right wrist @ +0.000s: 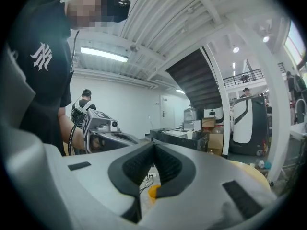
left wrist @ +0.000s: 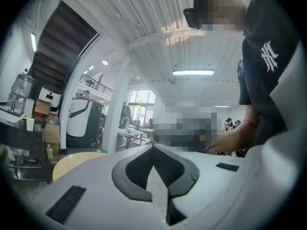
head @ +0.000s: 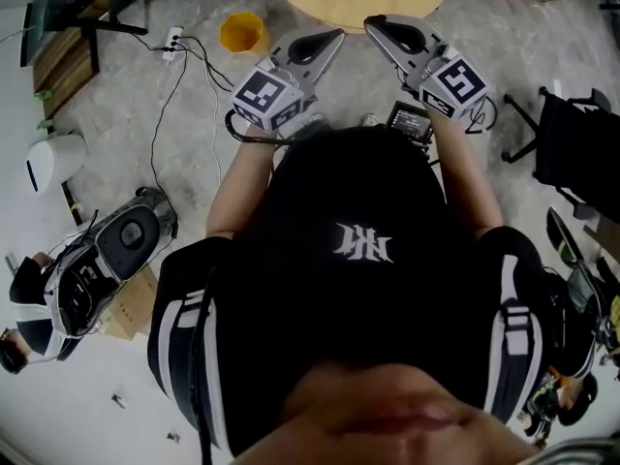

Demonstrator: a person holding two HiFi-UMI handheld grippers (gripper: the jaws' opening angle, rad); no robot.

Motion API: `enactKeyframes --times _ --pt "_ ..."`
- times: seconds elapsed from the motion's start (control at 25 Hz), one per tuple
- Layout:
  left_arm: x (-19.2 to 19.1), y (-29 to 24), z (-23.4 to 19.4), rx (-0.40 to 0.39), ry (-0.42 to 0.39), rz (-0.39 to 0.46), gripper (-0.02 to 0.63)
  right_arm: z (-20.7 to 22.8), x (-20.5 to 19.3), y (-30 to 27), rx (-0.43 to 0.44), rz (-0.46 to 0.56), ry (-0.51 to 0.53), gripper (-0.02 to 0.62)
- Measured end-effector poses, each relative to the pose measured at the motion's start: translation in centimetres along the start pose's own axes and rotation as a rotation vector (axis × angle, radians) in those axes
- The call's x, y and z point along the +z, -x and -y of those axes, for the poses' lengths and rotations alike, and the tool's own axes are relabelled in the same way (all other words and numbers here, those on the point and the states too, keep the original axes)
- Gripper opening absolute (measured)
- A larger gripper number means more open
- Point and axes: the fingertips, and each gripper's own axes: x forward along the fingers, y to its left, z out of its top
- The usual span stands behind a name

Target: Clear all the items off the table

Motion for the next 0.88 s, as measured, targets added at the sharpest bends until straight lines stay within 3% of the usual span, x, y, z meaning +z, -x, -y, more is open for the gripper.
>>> enactKeyframes --times 0.88 --pt "-2.2 5.5 -6.8 -0.025 0.063 0.013 0.009 -0.7 -0.9 -6.6 -0.082 -0.102 0.032 0.003"
